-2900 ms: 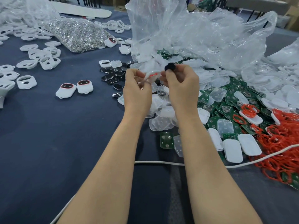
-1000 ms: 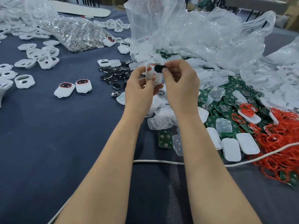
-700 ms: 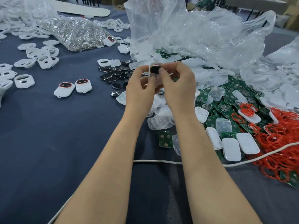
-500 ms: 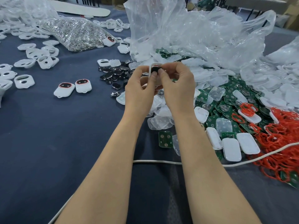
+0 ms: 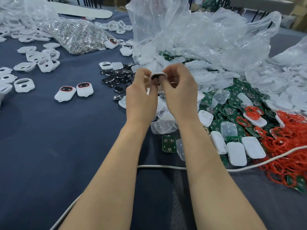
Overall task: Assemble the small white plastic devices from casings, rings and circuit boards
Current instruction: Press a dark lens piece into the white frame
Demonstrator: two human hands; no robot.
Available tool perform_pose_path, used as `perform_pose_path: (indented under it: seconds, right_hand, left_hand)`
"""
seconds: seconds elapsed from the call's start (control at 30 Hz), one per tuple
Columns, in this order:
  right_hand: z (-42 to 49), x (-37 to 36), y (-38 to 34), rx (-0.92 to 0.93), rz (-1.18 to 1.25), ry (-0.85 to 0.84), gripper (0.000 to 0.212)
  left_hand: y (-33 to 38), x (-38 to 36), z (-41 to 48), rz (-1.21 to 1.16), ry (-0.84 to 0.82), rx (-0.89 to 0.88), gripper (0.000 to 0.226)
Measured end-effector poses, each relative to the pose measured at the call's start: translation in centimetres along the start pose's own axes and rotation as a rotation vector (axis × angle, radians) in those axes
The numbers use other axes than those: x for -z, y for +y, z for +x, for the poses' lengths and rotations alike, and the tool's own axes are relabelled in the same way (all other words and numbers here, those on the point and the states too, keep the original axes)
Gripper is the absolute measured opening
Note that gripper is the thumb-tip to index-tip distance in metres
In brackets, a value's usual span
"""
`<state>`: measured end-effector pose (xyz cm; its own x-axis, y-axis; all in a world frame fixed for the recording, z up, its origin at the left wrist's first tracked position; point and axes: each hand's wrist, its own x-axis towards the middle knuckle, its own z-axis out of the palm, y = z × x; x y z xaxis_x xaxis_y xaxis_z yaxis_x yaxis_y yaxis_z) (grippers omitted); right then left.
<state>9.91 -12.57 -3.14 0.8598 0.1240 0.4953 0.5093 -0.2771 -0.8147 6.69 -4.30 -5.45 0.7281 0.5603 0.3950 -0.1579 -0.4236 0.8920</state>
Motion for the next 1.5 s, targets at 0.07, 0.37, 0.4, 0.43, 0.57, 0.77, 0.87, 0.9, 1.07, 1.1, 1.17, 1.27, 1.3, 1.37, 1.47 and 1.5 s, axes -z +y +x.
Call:
perform_pose_path:
  seconds: [0.07,0.37,0.4,0.43,0.57,0.77,0.87,0.9,1.07,1.1,1.17,1.27,1.3,1.37,1.47,1.5]
  right_hand:
    - [-0.1,0.0,0.0,0.058,-0.048,-0.002,0.006]
    - [-0.3,-0.1,0.4,0.133,-0.031,0.056,0.008]
    - [-0.4,-0.2,0.4,0.156,-0.037,0.072,0.008]
    - [-0.6,-0.4,0.4,0.182,-0.045,0.091,0.008]
    - [-1.2,-1.1,0.5,0.270,-0.105,0.182,0.006]
    - [-1.3,-1.4,0.4,0.264,-0.117,0.242,0.007]
    - [-1.2,-1.4,0.3,0.262,-0.078,0.245,0.007]
    - [-1.2,-1.4,0.3,0.256,-0.073,0.240,0.007]
    - [-1.2,-1.1,0.5,0.257,-0.116,0.266,0.009]
    - [-1.1,-1.1,0.5,0.263,-0.120,0.271,0.009]
    - [-1.2,-1.2,0.5,0.269,-0.125,0.267,0.008]
    - [-1.3,-1.3,0.4,0.261,-0.121,0.238,0.006]
    - [-1.3,-1.3,0.4,0.254,-0.117,0.226,0.005]
    - [-1.1,-1.1,0.4,0.243,-0.107,0.195,0.007]
    - [-1.0,-0.9,0.3,0.213,-0.091,0.139,0.011]
    - [-1.0,-0.9,0.2,0.193,-0.090,0.120,0.012]
  left_hand:
    - [-0.1,0.2,0.1,0.061,0.062,-0.080,0.002]
    - [0.3,0.4,-0.4,0.132,0.215,-0.350,0.005]
    - [0.3,0.4,-0.4,0.140,0.224,-0.367,0.006]
    - [0.3,0.4,-0.4,0.150,0.231,-0.382,0.006]
    - [0.3,0.3,-0.5,0.187,0.258,-0.403,0.007]
    - [0.4,0.0,-0.8,0.150,0.260,-0.379,0.008]
    - [0.4,0.0,-0.8,0.131,0.264,-0.375,0.007]
    - [0.4,0.0,-0.8,0.115,0.259,-0.370,0.007]
    - [0.5,-0.1,-0.8,0.097,0.256,-0.375,0.009]
    - [0.5,-0.1,-0.8,0.112,0.264,-0.383,0.009]
    - [0.4,0.0,-0.7,0.147,0.286,-0.404,0.009]
    - [0.2,0.1,-0.5,0.164,0.293,-0.436,0.011]
    - [0.1,0.1,-0.4,0.167,0.291,-0.441,0.013]
    - [0.1,0.1,-0.4,0.184,0.283,-0.439,0.018]
    - [-0.2,0.1,-0.2,0.178,0.279,-0.400,0.017]
    - [-0.2,0.1,-0.2,0.159,0.279,-0.370,0.015]
